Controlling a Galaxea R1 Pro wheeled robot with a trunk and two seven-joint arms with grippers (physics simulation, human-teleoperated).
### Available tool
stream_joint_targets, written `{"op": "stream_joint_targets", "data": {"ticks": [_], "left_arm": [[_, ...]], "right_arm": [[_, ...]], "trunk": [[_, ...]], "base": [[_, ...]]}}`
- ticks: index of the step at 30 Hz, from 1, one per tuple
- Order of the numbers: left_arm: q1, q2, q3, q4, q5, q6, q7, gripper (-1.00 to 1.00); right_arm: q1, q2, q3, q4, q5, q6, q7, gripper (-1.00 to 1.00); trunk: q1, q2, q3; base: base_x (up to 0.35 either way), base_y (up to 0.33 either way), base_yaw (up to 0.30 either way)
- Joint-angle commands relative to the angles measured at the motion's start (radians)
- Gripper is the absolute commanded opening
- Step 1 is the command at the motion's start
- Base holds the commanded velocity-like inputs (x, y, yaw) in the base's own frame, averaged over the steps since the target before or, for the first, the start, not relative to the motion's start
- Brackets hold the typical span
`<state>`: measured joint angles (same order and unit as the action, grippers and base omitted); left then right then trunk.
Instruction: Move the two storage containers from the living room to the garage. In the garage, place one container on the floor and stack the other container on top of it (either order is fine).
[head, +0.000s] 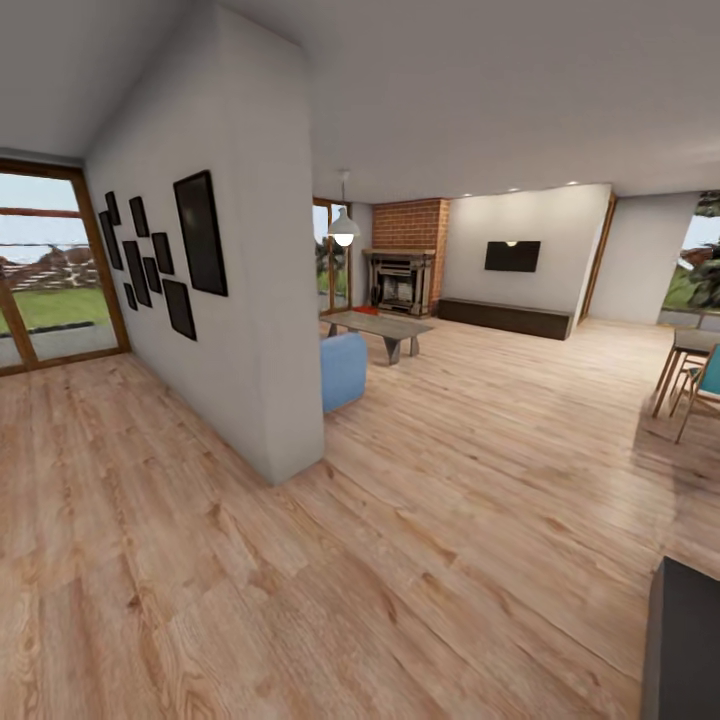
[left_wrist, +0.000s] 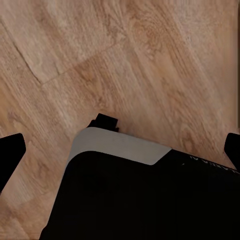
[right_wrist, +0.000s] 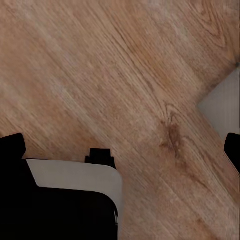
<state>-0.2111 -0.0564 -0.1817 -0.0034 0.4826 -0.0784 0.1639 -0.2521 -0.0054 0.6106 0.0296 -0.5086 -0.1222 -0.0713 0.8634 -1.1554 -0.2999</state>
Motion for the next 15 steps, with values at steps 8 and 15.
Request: {"op": "stream_joint_targets", "data": {"ticks": [8, 15], "left_arm": [[-0.001, 0.000, -0.008, 0.000, 0.007, 0.001, 0.003, 1.00], [-0.001, 0.000, -0.008, 0.000, 0.007, 0.002, 0.003, 1.00]], "right_arm": [[-0.001, -0.001, 0.008, 0.003, -0.008, -0.005, 0.002, 1.00], [-0.001, -0.001, 0.008, 0.003, -0.008, -0.005, 0.008, 1.00]], "trunk": [[0.001, -0.001, -0.001], [0.001, -0.001, -0.001]], "base": [[0.325, 0.000, 0.000], [0.325, 0.000, 0.000]]}}
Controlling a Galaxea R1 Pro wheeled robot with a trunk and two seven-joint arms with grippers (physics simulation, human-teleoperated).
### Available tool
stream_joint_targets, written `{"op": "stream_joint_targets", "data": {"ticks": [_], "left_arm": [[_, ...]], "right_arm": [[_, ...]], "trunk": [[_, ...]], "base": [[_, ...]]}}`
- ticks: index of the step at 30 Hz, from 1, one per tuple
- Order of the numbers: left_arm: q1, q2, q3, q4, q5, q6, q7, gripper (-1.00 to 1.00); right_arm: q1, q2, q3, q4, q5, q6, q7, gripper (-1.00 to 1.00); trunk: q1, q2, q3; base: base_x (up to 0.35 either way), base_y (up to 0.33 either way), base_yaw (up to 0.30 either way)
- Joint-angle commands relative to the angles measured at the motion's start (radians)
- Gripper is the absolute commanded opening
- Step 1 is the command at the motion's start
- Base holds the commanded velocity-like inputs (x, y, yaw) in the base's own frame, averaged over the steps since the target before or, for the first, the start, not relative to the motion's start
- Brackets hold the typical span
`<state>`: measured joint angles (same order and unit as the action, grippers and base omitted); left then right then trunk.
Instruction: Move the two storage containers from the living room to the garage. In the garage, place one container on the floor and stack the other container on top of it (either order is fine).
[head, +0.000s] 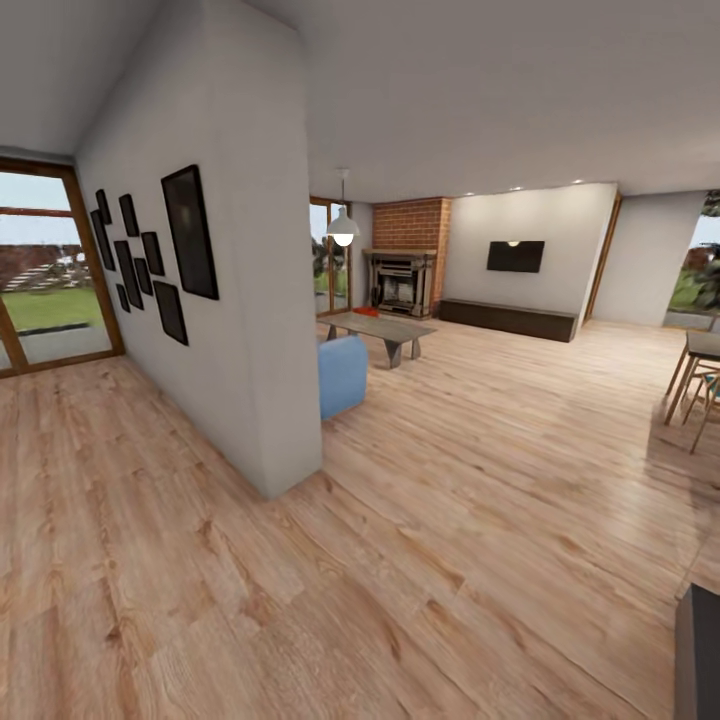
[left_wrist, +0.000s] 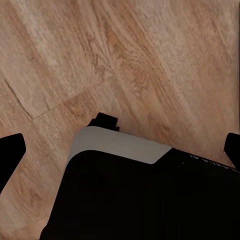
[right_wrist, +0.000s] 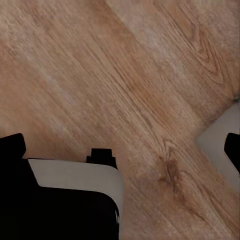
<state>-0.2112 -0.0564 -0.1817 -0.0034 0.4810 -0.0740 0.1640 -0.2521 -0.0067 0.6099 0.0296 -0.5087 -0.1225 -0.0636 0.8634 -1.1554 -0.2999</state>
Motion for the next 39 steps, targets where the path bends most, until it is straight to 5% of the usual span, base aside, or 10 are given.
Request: {"op": "stream_joint_targets", "data": {"ticks": [1, 11, 19, 39], "left_arm": [[-0.001, 0.000, -0.009, 0.000, 0.008, -0.003, 0.003, 1.00], [0.000, -0.001, -0.009, 0.000, 0.008, -0.005, 0.003, 1.00], [0.000, -0.001, -0.009, 0.000, 0.008, -0.006, 0.003, 1.00], [0.000, 0.000, -0.009, 0.000, 0.008, -0.006, 0.003, 1.00]], "right_arm": [[-0.001, 0.001, 0.008, 0.003, -0.008, -0.005, 0.001, 1.00], [-0.001, -0.003, 0.010, 0.003, -0.008, -0.003, 0.107, 1.00], [-0.001, -0.003, 0.009, 0.003, -0.011, -0.003, 0.105, 1.00], [-0.001, -0.003, 0.010, 0.003, -0.011, -0.003, 0.102, 1.00]], "trunk": [[0.001, -0.001, -0.001], [0.001, -0.001, -0.001], [0.001, -0.001, -0.001], [0.001, -0.001, -0.001]], "base": [[0.325, 0.000, 0.000], [0.325, 0.000, 0.000], [0.325, 0.000, -0.034], [0.325, 0.000, -0.239]]}}
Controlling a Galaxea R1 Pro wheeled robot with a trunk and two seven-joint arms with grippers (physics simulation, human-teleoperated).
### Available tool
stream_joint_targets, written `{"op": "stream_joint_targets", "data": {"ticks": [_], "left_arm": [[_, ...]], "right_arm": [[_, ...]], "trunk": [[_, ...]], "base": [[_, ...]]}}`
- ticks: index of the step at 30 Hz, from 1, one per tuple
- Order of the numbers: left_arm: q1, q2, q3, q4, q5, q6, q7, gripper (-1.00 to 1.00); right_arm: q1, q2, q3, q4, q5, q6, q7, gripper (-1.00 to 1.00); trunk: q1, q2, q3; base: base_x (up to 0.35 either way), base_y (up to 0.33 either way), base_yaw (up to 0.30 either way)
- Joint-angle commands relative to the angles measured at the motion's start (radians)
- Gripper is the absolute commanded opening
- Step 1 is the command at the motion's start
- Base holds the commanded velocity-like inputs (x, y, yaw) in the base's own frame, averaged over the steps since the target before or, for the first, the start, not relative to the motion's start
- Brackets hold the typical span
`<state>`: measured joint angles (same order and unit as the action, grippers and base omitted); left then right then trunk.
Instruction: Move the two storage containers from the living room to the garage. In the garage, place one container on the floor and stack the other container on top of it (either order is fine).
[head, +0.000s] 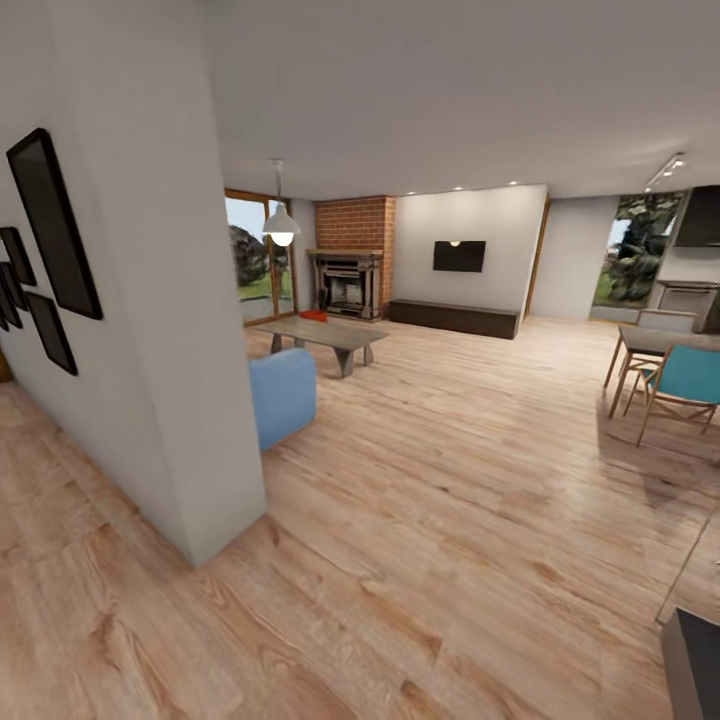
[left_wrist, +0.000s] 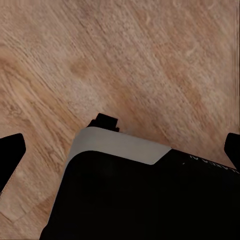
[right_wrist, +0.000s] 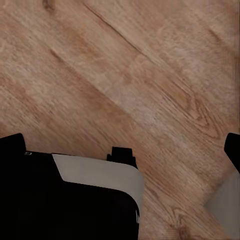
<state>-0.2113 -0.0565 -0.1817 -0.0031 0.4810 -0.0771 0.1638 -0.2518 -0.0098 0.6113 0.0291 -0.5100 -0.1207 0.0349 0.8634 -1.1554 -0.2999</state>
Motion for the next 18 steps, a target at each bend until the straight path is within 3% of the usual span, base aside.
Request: {"op": "stream_joint_targets", "data": {"ticks": [1, 18], "left_arm": [[0.000, 0.000, -0.009, 0.000, 0.008, -0.003, 0.003, 1.00], [0.000, -0.001, -0.009, 0.000, 0.008, -0.003, 0.003, 1.00]], "right_arm": [[-0.001, 0.001, 0.008, 0.003, -0.010, -0.005, 0.004, 1.00], [-0.001, 0.001, 0.008, 0.003, -0.009, -0.005, 0.003, 1.00]], "trunk": [[0.001, -0.001, -0.001], [0.001, -0.001, -0.001]], "base": [[0.325, 0.000, -0.247], [0.325, 0.000, -0.247]]}}
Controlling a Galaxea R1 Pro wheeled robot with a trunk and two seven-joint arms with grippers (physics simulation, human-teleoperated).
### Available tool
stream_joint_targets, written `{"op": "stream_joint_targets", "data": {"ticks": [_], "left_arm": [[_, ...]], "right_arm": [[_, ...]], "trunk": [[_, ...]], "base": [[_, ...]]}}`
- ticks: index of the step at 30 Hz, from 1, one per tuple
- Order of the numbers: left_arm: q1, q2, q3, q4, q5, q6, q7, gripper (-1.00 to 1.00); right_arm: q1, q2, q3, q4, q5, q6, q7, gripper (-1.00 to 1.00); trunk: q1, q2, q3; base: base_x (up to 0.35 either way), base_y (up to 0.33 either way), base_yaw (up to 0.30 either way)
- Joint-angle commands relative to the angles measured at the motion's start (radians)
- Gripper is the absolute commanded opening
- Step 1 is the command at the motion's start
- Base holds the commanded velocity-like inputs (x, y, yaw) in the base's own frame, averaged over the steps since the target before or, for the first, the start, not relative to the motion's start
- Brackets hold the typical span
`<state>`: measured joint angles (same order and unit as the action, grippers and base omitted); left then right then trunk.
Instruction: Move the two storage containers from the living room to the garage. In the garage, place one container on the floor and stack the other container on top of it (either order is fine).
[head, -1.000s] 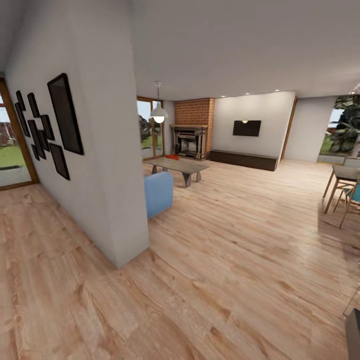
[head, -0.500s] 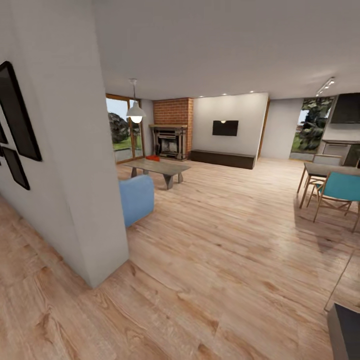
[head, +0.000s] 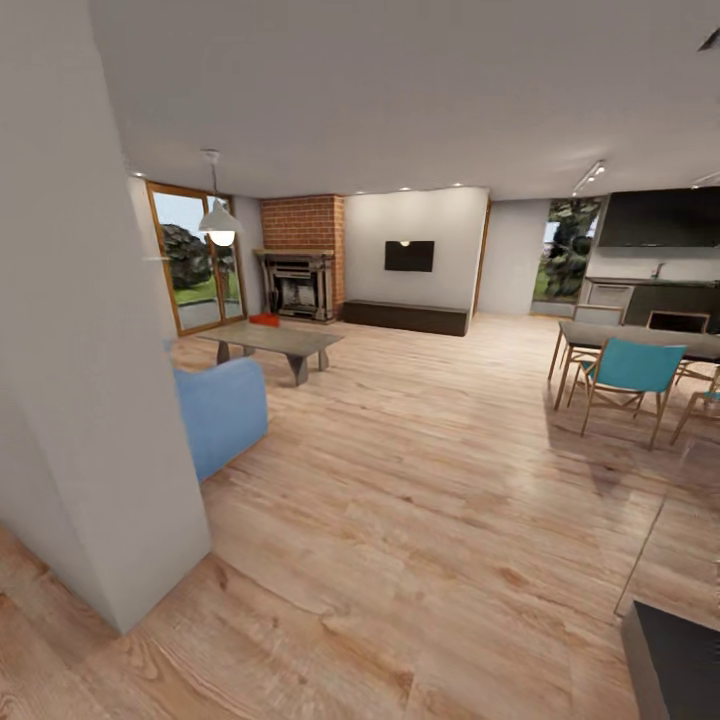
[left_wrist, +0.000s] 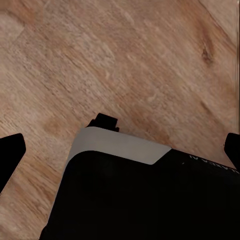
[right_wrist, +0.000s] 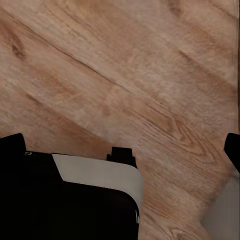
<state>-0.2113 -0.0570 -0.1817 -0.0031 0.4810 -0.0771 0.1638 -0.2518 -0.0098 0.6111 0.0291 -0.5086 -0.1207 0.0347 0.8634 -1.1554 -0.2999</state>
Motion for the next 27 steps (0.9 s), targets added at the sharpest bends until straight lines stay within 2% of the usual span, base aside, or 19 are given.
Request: {"op": "stream_joint_targets", "data": {"ticks": [1, 9, 27], "left_arm": [[0.000, 0.000, -0.009, 0.000, 0.008, -0.003, 0.003, 1.00], [0.000, 0.000, -0.009, 0.000, 0.008, -0.002, 0.003, 1.00], [0.000, 0.000, -0.009, 0.000, 0.010, -0.006, 0.003, 1.00]], "right_arm": [[-0.001, 0.001, 0.008, 0.003, -0.010, -0.005, 0.004, 1.00], [-0.001, 0.001, 0.009, 0.003, -0.010, -0.005, 0.003, 1.00], [-0.001, 0.001, 0.010, 0.003, -0.008, -0.007, -0.002, 1.00]], "trunk": [[0.001, -0.001, -0.001], [0.001, -0.001, -0.001], [0.001, -0.001, -0.001]], "base": [[0.325, 0.000, -0.248], [0.325, 0.000, -0.210], [0.325, 0.000, -0.007]]}}
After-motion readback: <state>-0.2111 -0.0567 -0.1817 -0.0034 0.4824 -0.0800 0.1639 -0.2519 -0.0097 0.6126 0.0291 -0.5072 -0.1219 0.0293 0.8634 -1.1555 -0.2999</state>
